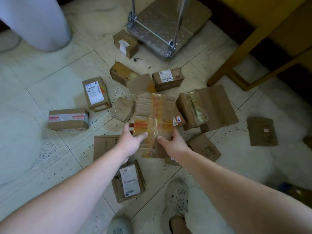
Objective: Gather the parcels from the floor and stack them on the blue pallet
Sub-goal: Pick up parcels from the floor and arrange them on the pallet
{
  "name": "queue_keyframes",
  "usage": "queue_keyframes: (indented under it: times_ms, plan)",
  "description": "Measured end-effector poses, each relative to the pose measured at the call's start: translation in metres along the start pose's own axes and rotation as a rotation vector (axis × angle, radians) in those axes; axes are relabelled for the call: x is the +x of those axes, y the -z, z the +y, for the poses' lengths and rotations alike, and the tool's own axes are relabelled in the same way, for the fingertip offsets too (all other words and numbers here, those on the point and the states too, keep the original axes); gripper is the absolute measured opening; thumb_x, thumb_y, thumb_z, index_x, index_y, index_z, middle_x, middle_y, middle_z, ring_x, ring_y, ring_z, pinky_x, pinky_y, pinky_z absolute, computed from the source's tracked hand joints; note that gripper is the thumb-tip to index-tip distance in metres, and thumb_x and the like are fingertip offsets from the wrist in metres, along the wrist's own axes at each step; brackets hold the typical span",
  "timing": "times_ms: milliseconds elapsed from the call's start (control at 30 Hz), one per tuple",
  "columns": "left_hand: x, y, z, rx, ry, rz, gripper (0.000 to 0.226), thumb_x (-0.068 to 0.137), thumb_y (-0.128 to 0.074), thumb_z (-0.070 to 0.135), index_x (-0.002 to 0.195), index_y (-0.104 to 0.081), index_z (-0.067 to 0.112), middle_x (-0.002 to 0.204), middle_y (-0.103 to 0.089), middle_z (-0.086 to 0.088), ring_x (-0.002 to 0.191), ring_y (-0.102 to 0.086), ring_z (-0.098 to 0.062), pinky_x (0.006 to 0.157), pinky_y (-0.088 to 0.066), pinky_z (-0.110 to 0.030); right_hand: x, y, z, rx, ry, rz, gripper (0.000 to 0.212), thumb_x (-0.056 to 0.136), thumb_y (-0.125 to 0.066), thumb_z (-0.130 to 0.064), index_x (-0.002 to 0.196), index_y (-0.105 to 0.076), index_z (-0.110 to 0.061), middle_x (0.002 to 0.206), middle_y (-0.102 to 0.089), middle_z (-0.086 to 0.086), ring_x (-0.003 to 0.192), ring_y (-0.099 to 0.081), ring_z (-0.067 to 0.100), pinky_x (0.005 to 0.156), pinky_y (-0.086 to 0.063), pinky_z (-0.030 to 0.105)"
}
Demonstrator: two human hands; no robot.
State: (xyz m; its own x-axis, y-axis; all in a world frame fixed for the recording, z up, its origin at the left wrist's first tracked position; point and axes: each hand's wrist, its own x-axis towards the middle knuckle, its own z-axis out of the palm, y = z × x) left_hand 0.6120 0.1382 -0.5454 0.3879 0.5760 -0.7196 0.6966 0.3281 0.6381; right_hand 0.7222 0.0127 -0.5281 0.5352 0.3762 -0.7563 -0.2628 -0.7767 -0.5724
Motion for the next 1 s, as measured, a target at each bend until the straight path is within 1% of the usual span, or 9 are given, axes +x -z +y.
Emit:
queue_keyframes:
  times_ms: [100,200,333,433,500,567,667,833,1000]
  plan:
    - [-0.031,0.021,0.024,-0.072,-0.058,-0.046,0.044,0.098,-0.033,0.046,0.137,-0.037,0.025,0.13,-0.047,0.002,0.111,-0.042,-0.013,0.091,-0.031,-0.029,-0.044,0.012,-0.014,0.136,0.017,0.061,0.048,0.087,-0.065,-0.036,0.13,-0.045,-0.03,0.121,-0.062,-0.005,0.099,-0.06,0.012,0.085,-0.049,0.029]
    - [-0.058,0.039,0.042,0.014,-0.203,-0.071,0.034,0.099,-0.041,0.03,0.132,-0.043,0.022,0.122,-0.054,0.003,0.114,-0.05,-0.016,0.082,-0.039,-0.022,-0.084,0.021,-0.023,0.269,0.058,0.122,0.064,0.088,-0.064,-0.034,0.143,-0.031,-0.034,0.125,-0.055,-0.008,0.1,-0.06,0.01,0.077,-0.053,0.028]
    - [-0.089,0.047,0.066,0.053,-0.053,-0.221,0.093,0.077,-0.063,0.058,0.148,-0.007,0.033,0.145,-0.039,-0.002,0.128,-0.043,-0.029,0.106,-0.035,-0.049,-0.134,0.027,-0.018,0.398,0.116,0.231,0.07,0.091,-0.06,-0.021,0.149,-0.023,-0.032,0.144,-0.043,-0.006,0.123,-0.05,0.013,0.102,-0.045,0.036]
    - [-0.113,0.033,0.071,0.187,0.028,-0.253,0.119,0.067,-0.072,0.06,0.149,0.009,0.028,0.154,-0.026,-0.01,0.135,-0.034,-0.033,0.11,-0.029,-0.052,-0.165,0.039,0.006,0.438,0.076,0.275,0.056,0.093,-0.053,-0.02,0.144,-0.035,-0.035,0.146,-0.041,-0.008,0.128,-0.047,0.013,0.106,-0.042,0.037]
    - [-0.133,0.016,0.07,0.256,0.052,-0.241,0.114,0.064,-0.076,0.058,0.149,-0.01,0.019,0.147,-0.038,-0.014,0.128,-0.042,-0.034,0.106,-0.035,-0.051,-0.185,0.053,0.026,0.511,0.029,0.266,0.052,0.094,-0.052,-0.031,0.144,-0.037,-0.033,0.148,-0.041,-0.006,0.13,-0.045,0.014,0.108,-0.039,0.038]
    - [-0.147,0.003,0.068,0.221,0.056,-0.305,0.087,0.064,-0.08,0.051,0.133,-0.043,0.012,0.127,-0.057,-0.013,0.11,-0.058,-0.032,0.098,-0.045,-0.049,-0.196,0.062,0.036,0.467,-0.029,0.236,0.07,0.085,-0.052,-0.061,0.145,-0.038,-0.028,0.149,-0.039,-0.003,0.133,-0.041,0.017,0.111,-0.034,0.04]
    - [-0.179,-0.038,0.059,0.165,0.006,-0.367,0.071,0.071,-0.08,0.032,0.13,-0.044,0.015,0.119,-0.061,-0.009,0.101,-0.061,-0.029,0.092,-0.049,-0.047,-0.224,0.085,0.07,0.493,-0.123,0.196,0.103,0.06,-0.048,-0.087,0.144,-0.041,-0.029,0.148,-0.042,0.001,0.132,-0.043,0.023,0.11,-0.034,0.044]
    - [-0.238,-0.105,0.024,0.247,0.015,-0.524,0.062,0.09,-0.06,0.01,0.141,-0.029,0.027,0.123,-0.055,-0.003,0.102,-0.059,-0.023,0.083,-0.052,-0.045,-0.279,0.115,0.165,0.606,-0.287,0.174,0.048,0.092,-0.042,-0.058,0.137,-0.04,-0.041,0.139,-0.05,0.004,0.118,-0.052,0.029,0.092,-0.044,0.053]
    - [-0.311,-0.182,-0.021,0.427,0.01,-0.63,0.068,0.092,-0.055,0.008,0.144,-0.023,0.036,0.125,-0.055,-0.004,0.104,-0.059,-0.023,0.083,-0.053,-0.043,-0.341,0.139,0.261,0.728,-0.312,0.343,0.033,0.099,-0.034,-0.048,0.127,-0.048,-0.039,0.117,-0.058,-0.004,0.096,-0.06,0.021,0.072,-0.056,0.041]
